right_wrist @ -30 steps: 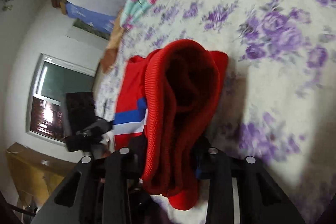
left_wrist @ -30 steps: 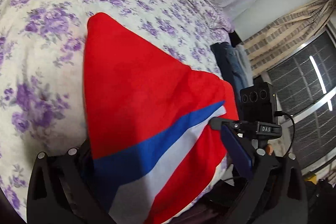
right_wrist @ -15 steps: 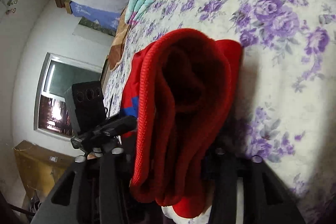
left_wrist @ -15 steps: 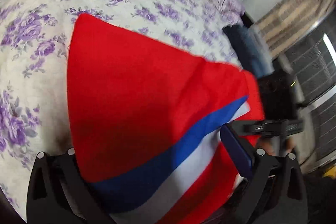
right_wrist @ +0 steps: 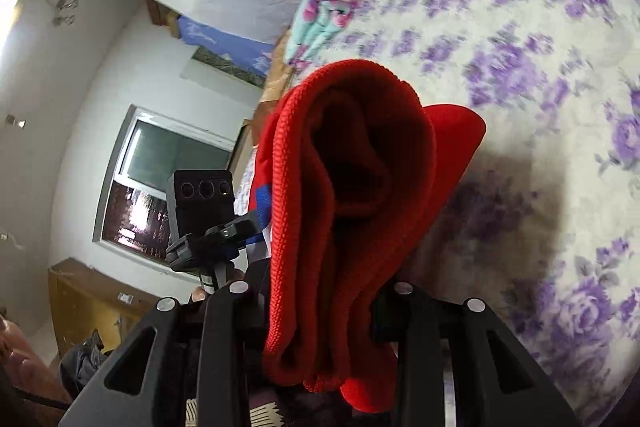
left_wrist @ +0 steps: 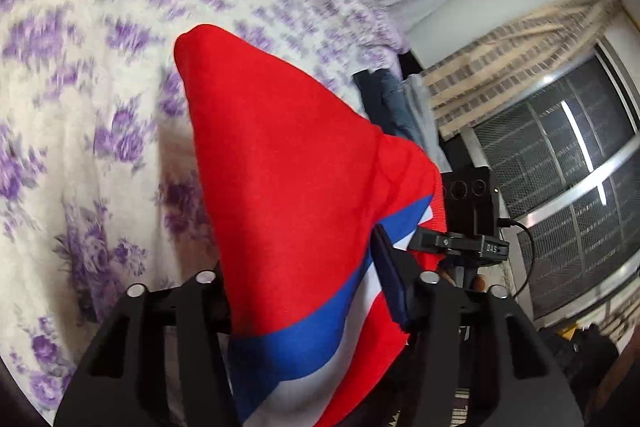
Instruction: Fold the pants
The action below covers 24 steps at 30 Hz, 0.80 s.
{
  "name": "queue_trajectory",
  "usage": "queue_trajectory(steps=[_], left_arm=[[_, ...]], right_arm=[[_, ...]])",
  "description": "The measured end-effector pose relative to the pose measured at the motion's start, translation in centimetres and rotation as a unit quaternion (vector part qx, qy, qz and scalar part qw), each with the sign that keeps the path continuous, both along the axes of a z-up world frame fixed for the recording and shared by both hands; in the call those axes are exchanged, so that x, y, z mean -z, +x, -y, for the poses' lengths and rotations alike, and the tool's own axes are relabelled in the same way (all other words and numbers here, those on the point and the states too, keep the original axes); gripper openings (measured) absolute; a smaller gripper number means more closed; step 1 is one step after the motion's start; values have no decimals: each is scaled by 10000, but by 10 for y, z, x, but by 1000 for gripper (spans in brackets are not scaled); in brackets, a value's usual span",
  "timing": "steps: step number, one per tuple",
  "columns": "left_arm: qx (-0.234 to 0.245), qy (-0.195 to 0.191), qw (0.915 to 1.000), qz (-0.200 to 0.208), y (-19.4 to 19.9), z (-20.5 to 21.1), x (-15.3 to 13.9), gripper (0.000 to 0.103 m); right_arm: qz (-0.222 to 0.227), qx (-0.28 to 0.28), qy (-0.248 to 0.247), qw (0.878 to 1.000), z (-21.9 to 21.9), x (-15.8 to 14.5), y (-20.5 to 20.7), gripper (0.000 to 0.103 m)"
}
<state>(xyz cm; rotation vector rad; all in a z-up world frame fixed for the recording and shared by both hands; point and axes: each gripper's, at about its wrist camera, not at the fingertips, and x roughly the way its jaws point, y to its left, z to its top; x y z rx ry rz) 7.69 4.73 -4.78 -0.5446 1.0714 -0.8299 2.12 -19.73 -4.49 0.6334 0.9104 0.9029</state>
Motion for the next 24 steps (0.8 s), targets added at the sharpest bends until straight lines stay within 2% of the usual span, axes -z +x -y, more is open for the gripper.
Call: queue_trajectory(steps=[3,6,8,12,13,16,17,18,19,20,21,22,23,24], left_arm=[[-78,-28,9998,-180,12,3,6,49],[-135,-46,9999,27,35,11,-17,49],[-174,-45,9998,124,60,16,-37,49],[-255,112,9977,615,133,34,-94,50],[-309,171,9964,772,160,40,-110,51],[-487,345,9933,985,227,51,-128,57],[-513,380,9930,993,246,52,-128,62],[-502,440,9927,1005,269,55,-123,77],[-499,594,9917,1026,295,58,-111,93],[-626,813,9894,1024,315,58,-98,95],[-968,1160,9851,816,340,52,-71,95],[-1230,1390,9818,395,358,41,-43,93],[-1429,1398,9798,75,366,29,-25,90],[-1595,1258,9789,-194,368,15,-12,86]], right_arm=[[-154,94,-15,9998,6,3,11,33],[50,141,-102,9998,8,-16,23,33],[310,190,-230,9991,7,-47,45,33],[906,373,-624,9932,4,-119,109,33],[1010,443,-703,9914,2,-136,130,33],[1162,700,-868,9870,2,-172,203,34],[1206,760,-922,9855,2,-175,225,40],[1276,820,-1014,9832,1,-177,247,56],[1378,1081,-1295,9760,0,-172,277,73],[1436,1388,-1612,9665,1,-162,300,99],[1414,1964,-2167,9458,3,-144,326,100],[1278,2252,-2471,9338,8,-129,340,96],[1075,2436,-2679,9259,12,-113,349,80],[907,2534,-2659,9256,20,-101,352,74]])
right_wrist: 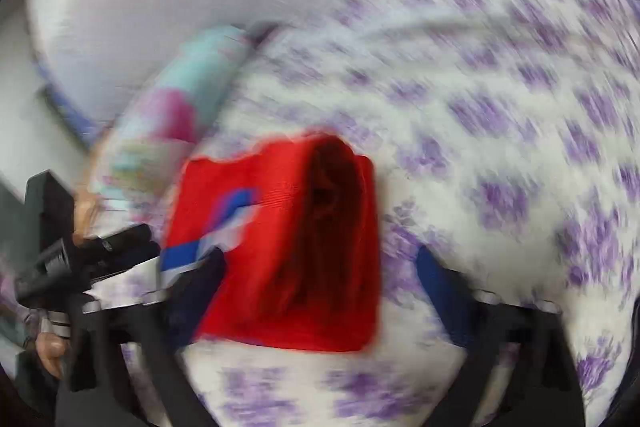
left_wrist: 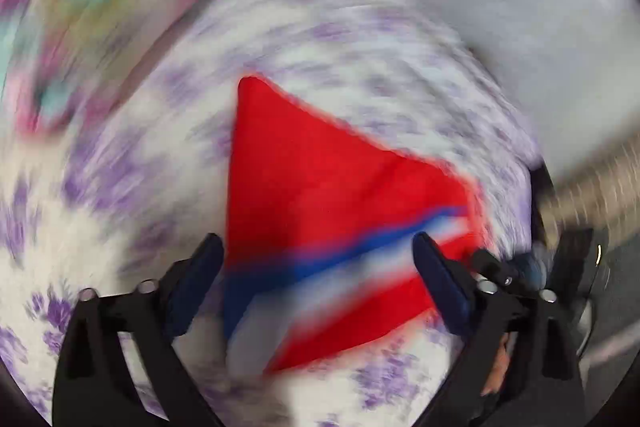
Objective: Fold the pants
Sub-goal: 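Open both grippers and release the folded red garment on the bed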
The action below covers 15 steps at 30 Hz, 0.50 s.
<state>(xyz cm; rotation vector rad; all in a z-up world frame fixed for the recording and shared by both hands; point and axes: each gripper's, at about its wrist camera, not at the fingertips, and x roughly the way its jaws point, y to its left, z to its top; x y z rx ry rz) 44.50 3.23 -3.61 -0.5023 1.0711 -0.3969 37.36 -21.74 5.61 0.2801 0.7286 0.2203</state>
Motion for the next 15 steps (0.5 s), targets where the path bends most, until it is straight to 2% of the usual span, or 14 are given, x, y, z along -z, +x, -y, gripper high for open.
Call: queue_trajectory(steps=[1,3,6,7,8,10,11,12,14,15], left_arm=[[-141,-255,9996,-23,-6,-17,5,86],[-131,-339,9991,220,-24,-30,-4,86],[-10,-463,9977,489,-69,-36,-26,88],[69,-541,9970,553,-95,-34,-35,89],[152,-588,9963,608,-117,-31,-43,89],[389,-735,9937,758,-154,-24,-54,91],[601,-754,9911,923,-188,-18,-64,91],[720,-792,9890,1024,-206,-14,-69,93],[908,-875,9837,1279,-248,-10,-81,96],[920,-885,9824,1367,-262,-9,-84,97]], right_arm=[[30,29,244,9997,9,6,-8,74],[336,80,372,9987,17,3,-35,74],[973,306,2,9948,21,-13,-105,75],[1222,439,-167,9914,24,-18,-131,77],[1413,560,-344,9878,24,-25,-152,81],[1996,958,-1026,9698,35,-44,-212,88],[2191,1126,-1260,9610,40,-50,-228,95],[2570,1454,-1644,9412,54,-60,-260,100],[2842,1814,-2011,9197,75,-68,-295,100],[2845,1905,-2091,9160,88,-70,-308,100]])
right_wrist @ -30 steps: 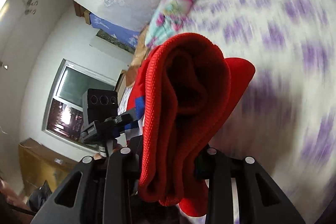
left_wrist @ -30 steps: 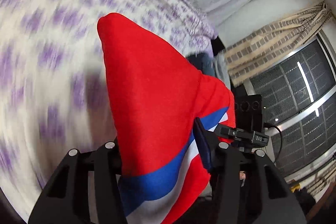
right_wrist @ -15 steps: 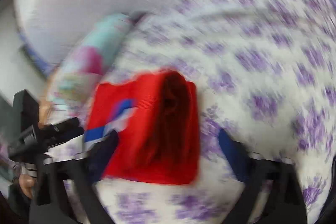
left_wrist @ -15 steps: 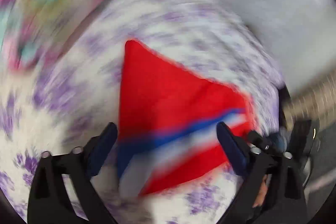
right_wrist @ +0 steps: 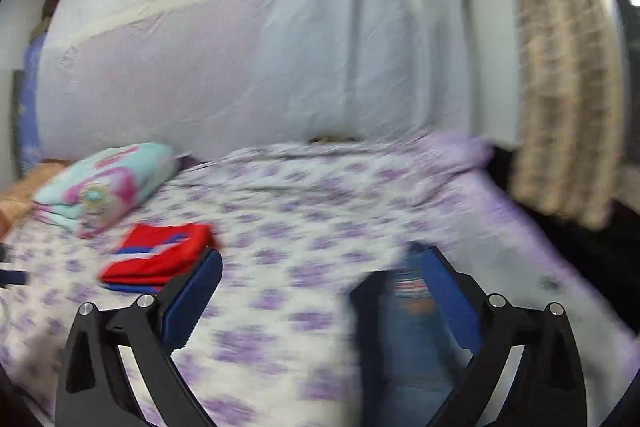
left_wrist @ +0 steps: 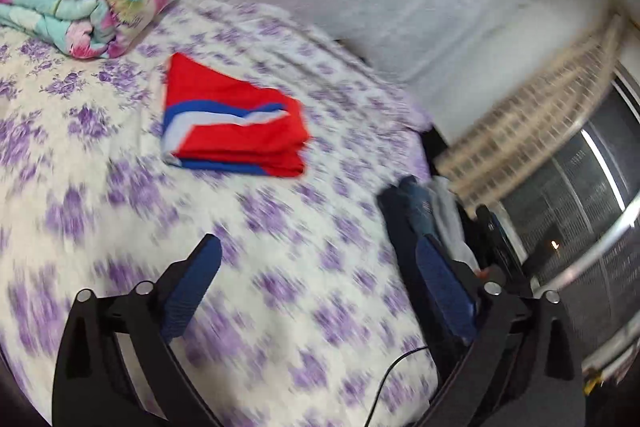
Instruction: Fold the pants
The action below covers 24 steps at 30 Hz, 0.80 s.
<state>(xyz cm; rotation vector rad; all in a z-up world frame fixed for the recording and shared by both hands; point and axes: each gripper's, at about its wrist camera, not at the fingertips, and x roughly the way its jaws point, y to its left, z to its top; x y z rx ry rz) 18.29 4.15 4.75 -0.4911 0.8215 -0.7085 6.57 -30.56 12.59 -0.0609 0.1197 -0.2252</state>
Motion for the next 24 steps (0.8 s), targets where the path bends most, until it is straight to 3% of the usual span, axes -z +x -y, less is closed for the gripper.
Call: queue_trajectory(steps=[3,7,12,17,22,24], left_arm=[[-160,237,9996,78,-33,2,2,98],[-601,870,9941,235,-67,0,10,98],[-1546,2095,9636,607,-114,-3,6,98],[-1807,2439,9512,557,-145,-11,10,98],[-2144,2906,9275,963,-191,-12,9,98],[-2121,2872,9284,1031,-205,-11,9,98]], right_arm=[[-484,-136,510,9974,29,7,-28,100],[-731,-471,769,9932,10,34,-52,100],[-1179,-283,144,9925,-73,70,-73,100],[-1373,-682,442,9872,-116,89,-91,100],[-1227,-625,199,9903,-140,104,-117,100],[-1180,-626,166,9909,-145,108,-130,100]])
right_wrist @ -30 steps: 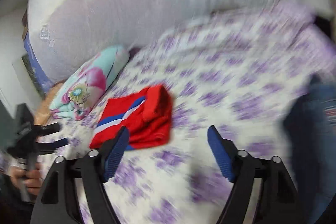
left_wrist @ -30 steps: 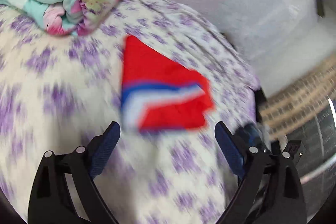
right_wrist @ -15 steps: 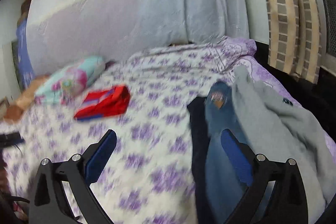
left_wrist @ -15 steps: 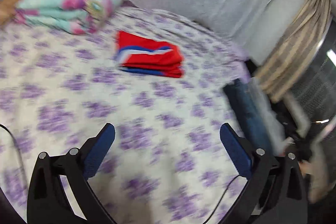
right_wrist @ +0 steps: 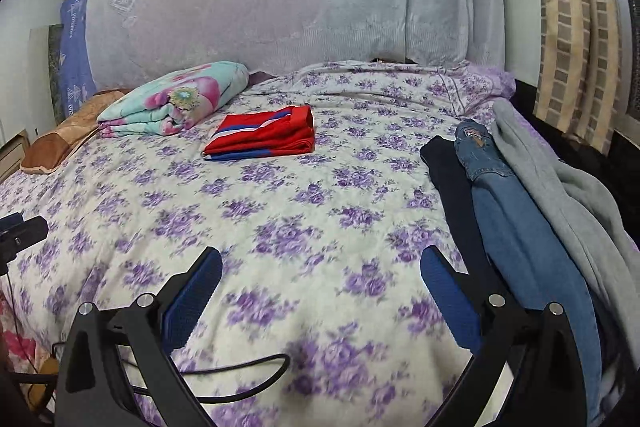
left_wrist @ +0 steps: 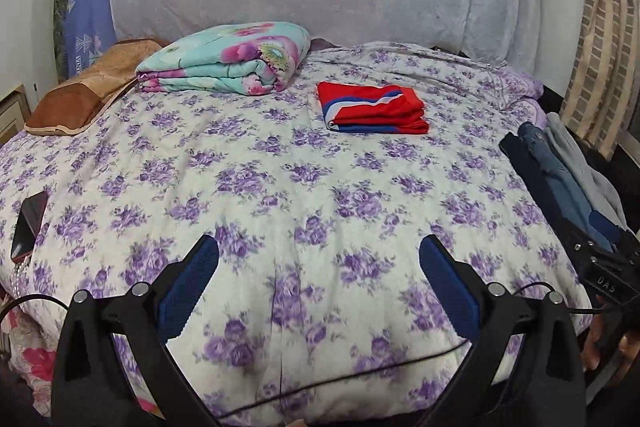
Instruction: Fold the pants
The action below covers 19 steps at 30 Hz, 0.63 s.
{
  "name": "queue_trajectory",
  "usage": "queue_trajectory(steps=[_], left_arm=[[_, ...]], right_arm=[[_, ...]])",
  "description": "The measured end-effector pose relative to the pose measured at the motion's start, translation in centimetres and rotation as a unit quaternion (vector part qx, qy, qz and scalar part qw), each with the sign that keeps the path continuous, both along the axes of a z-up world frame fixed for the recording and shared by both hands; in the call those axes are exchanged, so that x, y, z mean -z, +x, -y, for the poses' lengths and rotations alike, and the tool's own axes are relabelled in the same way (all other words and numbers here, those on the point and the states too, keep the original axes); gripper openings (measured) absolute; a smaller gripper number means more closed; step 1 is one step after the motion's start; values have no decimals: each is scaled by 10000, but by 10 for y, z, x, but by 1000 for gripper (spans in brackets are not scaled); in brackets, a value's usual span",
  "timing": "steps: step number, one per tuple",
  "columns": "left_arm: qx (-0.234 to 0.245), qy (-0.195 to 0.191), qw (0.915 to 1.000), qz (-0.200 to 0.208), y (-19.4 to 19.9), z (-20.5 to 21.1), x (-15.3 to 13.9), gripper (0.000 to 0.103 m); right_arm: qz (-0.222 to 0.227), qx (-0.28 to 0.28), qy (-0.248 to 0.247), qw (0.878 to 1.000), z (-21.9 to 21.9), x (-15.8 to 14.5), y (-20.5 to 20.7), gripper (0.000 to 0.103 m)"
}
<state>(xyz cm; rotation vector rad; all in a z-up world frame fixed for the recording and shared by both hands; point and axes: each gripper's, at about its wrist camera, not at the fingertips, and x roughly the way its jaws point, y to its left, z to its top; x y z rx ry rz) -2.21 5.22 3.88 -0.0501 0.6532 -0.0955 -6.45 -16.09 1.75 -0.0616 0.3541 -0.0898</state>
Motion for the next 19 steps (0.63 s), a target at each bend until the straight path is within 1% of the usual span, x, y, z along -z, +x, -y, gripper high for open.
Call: queue_trajectory(steps=[3,6,12,19], left_arm=[[14,-54,9999,90,-15,1,-1,98],[183,-2,9996,228,-25,10,-5,98],[340,130,9992,158,-32,28,-5,98],[387,137,9991,68,-29,33,-3,98]], right_arm=[[-36,-14,-33,10000,-2,6,-16,100],[-34,-2,1,10000,0,6,-25,100],[92,39,23,9999,7,2,-37,100],[19,66,118,9999,16,4,-36,100]])
